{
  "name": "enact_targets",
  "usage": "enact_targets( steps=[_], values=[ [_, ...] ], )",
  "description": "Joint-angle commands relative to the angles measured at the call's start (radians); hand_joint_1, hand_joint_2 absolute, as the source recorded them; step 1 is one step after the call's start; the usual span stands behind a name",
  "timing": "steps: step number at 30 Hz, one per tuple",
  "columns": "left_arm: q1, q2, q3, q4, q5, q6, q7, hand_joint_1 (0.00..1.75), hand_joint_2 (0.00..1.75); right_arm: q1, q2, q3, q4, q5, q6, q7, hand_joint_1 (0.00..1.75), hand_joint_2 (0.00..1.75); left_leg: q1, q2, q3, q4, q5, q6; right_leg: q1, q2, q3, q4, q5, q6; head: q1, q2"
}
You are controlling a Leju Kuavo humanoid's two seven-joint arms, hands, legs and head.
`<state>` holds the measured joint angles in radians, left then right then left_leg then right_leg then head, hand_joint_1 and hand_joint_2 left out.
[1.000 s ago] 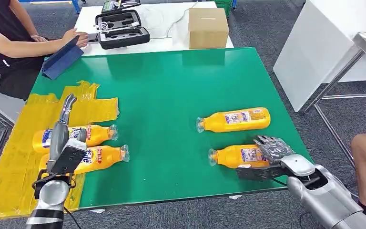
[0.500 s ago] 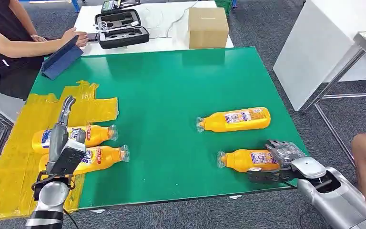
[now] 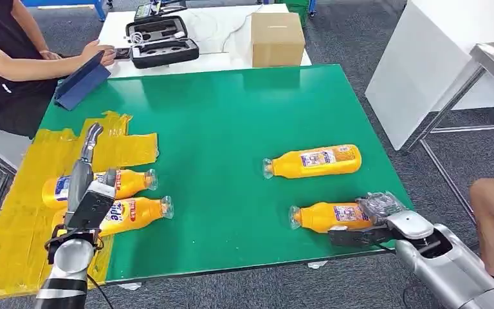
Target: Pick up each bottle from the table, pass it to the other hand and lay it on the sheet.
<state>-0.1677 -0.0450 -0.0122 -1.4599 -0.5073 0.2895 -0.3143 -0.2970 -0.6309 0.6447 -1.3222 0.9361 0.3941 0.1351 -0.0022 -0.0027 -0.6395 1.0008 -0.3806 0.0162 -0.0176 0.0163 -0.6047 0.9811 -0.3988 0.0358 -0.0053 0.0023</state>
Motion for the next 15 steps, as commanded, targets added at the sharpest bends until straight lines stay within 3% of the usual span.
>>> enact_targets(
  steps=[1,3,7,8,12,15],
  values=[
    [-0.016,0.022,-0.021,0.086,0.029,-0.035,0.018,0.0,0.0,0.049,0.064,0.024,0.1,-0.034,-0.018,0.009,1.75,1.75,0.002,-0.002,0.005,-0.002,0.0,-0.002,0.003,-0.004,0.007,-0.004,0.0,-0.003,0.0,0.0],
    [-0.017,0.022,-0.021,0.091,0.051,-0.061,0.022,0.0,0.0,0.054,0.069,0.01,0.099,-0.045,-0.028,0.009,1.75,1.75,0.002,-0.002,0.005,-0.002,0.0,-0.002,0.003,-0.003,0.006,-0.003,0.0,-0.002,0.0,0.0],
    [0.0,0.027,0.023,0.147,0.49,-0.458,0.143,0.0,0.0,-0.006,0.156,-0.105,0.092,-0.179,-0.109,0.01,1.75,1.75,0.003,0.0,0.006,-0.002,0.0,-0.002,0.003,-0.001,0.006,-0.003,0.001,-0.002,0.0,0.0],
    [0.022,0.04,0.034,0.162,0.573,-0.515,0.151,0.0,1.75,-0.054,0.193,-0.14,0.076,-0.229,-0.141,-0.004,1.75,1.75,0.002,0.002,0.006,-0.002,0.0,-0.002,0.002,0.002,0.006,-0.002,0.001,-0.002,0.0,0.0],
    [0.107,0.035,0.047,0.108,0.747,-0.585,0.156,0.0,1.75,-0.084,0.282,-0.264,-0.126,-0.414,-0.252,-0.066,1.75,1.75,0.001,0.012,0.002,-0.002,-0.001,-0.003,0.001,0.011,0.001,0.001,0.003,-0.003,0.0,0.0],
    [0.148,0.024,0.026,0.052,0.79,-0.591,0.156,0.0,1.75,-0.072,0.296,-0.29,-0.244,-0.479,-0.255,-0.068,1.75,1.75,0.0,0.008,-0.004,-0.001,0.002,-0.002,0.0,0.006,-0.005,0.002,0.004,-0.001,-0.001,0.0]
  ],
)
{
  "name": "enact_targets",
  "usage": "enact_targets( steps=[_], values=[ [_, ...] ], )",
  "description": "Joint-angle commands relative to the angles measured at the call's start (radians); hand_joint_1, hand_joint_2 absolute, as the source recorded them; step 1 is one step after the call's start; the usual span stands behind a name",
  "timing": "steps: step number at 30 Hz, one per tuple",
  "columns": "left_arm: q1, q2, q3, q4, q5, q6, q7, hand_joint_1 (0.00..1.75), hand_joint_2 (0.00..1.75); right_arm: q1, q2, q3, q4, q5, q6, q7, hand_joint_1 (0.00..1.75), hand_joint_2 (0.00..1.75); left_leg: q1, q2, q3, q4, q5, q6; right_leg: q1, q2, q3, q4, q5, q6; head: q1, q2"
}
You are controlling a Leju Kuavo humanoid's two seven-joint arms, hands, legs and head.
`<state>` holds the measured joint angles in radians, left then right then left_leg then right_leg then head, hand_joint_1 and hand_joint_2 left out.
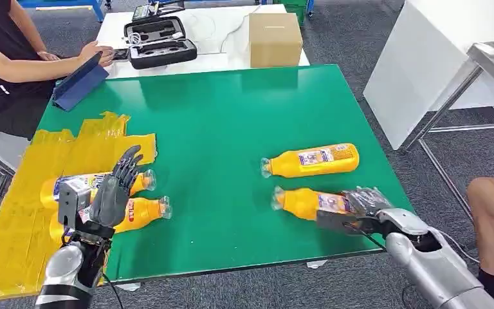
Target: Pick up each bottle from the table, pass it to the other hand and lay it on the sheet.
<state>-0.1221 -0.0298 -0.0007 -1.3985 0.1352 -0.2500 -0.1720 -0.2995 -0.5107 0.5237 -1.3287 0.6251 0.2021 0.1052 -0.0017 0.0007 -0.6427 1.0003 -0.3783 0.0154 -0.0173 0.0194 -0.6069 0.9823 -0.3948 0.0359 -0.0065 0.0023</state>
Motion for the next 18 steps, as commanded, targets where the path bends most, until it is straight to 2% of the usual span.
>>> enact_targets(
  steps=[1,5,8,18],
  values=[
    [0.111,0.003,0.005,-0.023,0.188,-0.062,0.02,0.0,1.75,-0.068,0.171,-0.168,-0.266,-0.178,-0.066,-0.048,1.75,1.75,0.0,0.004,-0.001,0.001,-0.001,-0.001,0.0,0.002,-0.003,0.002,-0.002,-0.002,0.0,0.0],
    [0.12,-0.005,-0.063,-0.044,0.229,-0.091,0.032,0.0,1.75,-0.12,0.23,-0.149,-0.272,-0.203,-0.075,-0.081,1.75,1.75,0.0,-0.003,-0.004,0.001,0.0,0.0,0.0,-0.002,-0.004,0.001,-0.004,0.0,0.001,0.0],
    [0.105,-0.015,-0.093,-0.048,0.233,-0.092,0.026,0.0,1.75,-0.172,0.285,-0.113,-0.224,-0.205,-0.073,-0.075,1.75,1.75,0.001,0.0,-0.007,0.001,0.0,-0.001,0.0,0.0,-0.005,0.001,-0.003,0.0,0.001,0.0],
    [-0.013,-0.109,-0.189,-0.035,0.225,-0.032,-0.005,0.0,1.75,-0.232,0.413,0.001,-0.107,-0.244,-0.079,-0.088,1.75,1.75,0.001,-0.005,-0.009,0.001,0.001,0.0,0.001,-0.004,-0.006,0.001,-0.003,0.0,0.001,0.0]
  ],
)
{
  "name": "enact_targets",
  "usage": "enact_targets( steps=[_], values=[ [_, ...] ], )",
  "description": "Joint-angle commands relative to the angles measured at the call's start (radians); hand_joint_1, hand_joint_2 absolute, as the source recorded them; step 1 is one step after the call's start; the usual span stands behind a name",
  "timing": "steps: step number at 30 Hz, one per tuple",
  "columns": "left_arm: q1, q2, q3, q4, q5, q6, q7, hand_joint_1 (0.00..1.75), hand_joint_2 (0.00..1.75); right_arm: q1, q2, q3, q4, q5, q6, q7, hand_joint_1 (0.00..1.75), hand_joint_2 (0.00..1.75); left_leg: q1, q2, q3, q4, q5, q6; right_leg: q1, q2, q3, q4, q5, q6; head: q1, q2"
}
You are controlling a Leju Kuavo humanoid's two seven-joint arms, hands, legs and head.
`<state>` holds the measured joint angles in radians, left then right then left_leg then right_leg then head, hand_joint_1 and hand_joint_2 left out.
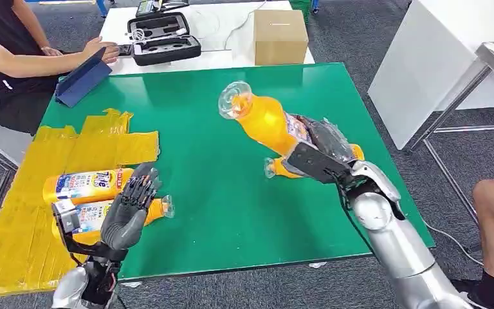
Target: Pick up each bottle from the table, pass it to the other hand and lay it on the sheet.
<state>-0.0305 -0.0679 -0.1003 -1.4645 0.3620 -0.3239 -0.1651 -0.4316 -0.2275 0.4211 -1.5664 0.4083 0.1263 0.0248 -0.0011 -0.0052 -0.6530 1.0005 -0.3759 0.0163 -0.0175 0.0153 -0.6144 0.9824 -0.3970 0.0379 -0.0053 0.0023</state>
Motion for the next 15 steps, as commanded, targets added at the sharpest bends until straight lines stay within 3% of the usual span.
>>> enact_targets(
  steps=[1,15],
  values=[
    [-0.111,-0.08,-0.106,0.017,-0.031,0.075,-0.034,0.0,1.75,-0.098,0.138,0.118,0.135,-0.028,-0.005,-0.009,1.75,1.75,0.001,0.002,0.003,0.001,-0.002,-0.002,0.001,0.0,0.003,0.001,-0.001,-0.002,0.0,0.0],
    [-0.144,-0.101,-0.144,-0.003,-0.056,0.142,-0.058,0.0,1.75,-0.052,0.189,0.295,0.136,0.03,0.018,-0.02,1.75,1.75,0.001,0.001,0.002,0.0,-0.001,-0.001,0.001,0.0,0.001,0.0,-0.001,-0.001,0.0,0.0]
  ],
)
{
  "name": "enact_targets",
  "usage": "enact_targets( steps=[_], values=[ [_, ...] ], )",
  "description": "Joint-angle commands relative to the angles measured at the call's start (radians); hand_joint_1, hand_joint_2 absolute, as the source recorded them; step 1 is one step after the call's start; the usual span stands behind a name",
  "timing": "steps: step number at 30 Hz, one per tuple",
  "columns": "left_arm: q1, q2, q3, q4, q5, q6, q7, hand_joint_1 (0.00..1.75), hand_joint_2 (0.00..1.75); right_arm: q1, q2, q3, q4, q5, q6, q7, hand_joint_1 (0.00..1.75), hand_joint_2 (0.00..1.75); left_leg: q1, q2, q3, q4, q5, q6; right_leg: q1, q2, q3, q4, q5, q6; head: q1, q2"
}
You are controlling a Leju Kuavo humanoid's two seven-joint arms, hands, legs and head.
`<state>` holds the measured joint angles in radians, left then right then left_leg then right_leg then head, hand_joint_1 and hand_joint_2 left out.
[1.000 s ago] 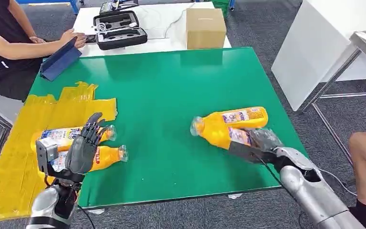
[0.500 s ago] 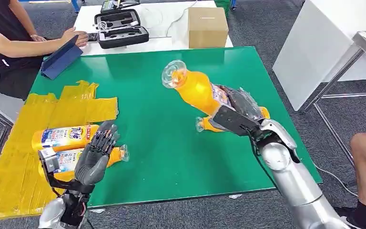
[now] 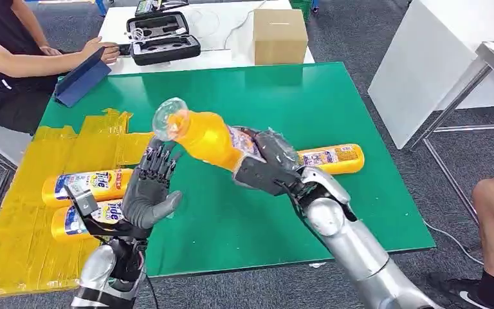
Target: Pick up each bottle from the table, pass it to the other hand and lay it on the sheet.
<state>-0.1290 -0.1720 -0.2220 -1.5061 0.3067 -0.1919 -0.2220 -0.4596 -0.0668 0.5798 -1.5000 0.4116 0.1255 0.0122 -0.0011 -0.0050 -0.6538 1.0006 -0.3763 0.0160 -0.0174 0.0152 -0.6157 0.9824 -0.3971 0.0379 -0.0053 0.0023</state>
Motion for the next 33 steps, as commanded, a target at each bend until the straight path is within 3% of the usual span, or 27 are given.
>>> enact_targets(
  steps=[1,4,10,16,22,23,24,33],
  values=[
    [-0.049,0.001,-0.019,0.044,0.0,0.013,-0.002,0.0,1.75,-0.013,0.034,0.17,0.064,0.042,0.022,-0.011,1.75,1.75,0.001,0.001,0.005,0.0,-0.002,-0.002,0.002,-0.001,0.005,-0.001,-0.001,-0.002,0.0,0.0],
    [-0.054,-0.001,-0.01,0.061,0.0,0.015,-0.002,0.0,1.75,-0.001,0.042,0.256,0.052,0.078,0.025,-0.013,1.75,1.75,0.001,0.002,0.005,-0.001,-0.002,-0.002,0.001,0.001,0.005,-0.001,-0.001,-0.002,0.0,0.0],
    [-0.055,-0.001,-0.01,0.064,0.0,0.015,-0.002,0.0,1.75,-0.003,0.041,0.261,0.049,0.082,0.023,-0.011,1.75,1.75,0.001,0.001,0.005,0.0,-0.002,-0.001,0.001,-0.001,0.004,-0.001,-0.002,-0.002,0.0,0.0],
    [-0.069,-0.009,0.001,0.094,-0.004,0.017,-0.007,0.0,1.75,-0.025,0.038,0.414,0.003,0.122,0.051,-0.021,1.75,1.75,0.001,0.002,0.004,0.0,-0.002,-0.002,0.001,0.0,0.004,0.0,-0.002,-0.002,0.0,0.0],
    [-0.072,-0.009,0.003,0.104,-0.011,0.02,-0.012,0.0,1.75,-0.039,0.023,0.462,-0.025,0.122,0.05,-0.015,1.75,1.75,0.001,0.0,0.005,0.0,-0.002,-0.002,0.002,-0.002,0.005,0.0,-0.002,-0.003,0.0,0.0],
    [-0.07,-0.01,0.005,0.101,-0.017,0.022,-0.019,1.68,1.75,-0.041,0.016,0.47,-0.032,0.123,0.048,-0.013,1.75,1.75,0.001,0.0,0.003,0.0,-0.001,-0.001,0.001,-0.001,0.003,0.0,-0.001,-0.002,0.0,0.0],
    [-0.068,-0.012,0.006,0.098,-0.018,0.021,-0.025,1.75,1.75,-0.039,0.014,0.47,-0.034,0.124,0.045,-0.01,1.75,1.75,0.001,0.0,0.004,0.0,-0.002,-0.002,0.001,-0.001,0.004,0.0,-0.002,-0.002,0.0,0.0],
    [-0.064,-0.013,0.004,0.094,-0.026,0.023,-0.03,1.75,1.75,-0.039,-0.001,0.457,-0.027,0.12,0.036,0.0,1.75,1.75,0.001,-0.001,0.004,0.0,-0.002,-0.002,0.001,-0.002,0.004,-0.001,-0.002,-0.002,0.0,0.0]
  ],
)
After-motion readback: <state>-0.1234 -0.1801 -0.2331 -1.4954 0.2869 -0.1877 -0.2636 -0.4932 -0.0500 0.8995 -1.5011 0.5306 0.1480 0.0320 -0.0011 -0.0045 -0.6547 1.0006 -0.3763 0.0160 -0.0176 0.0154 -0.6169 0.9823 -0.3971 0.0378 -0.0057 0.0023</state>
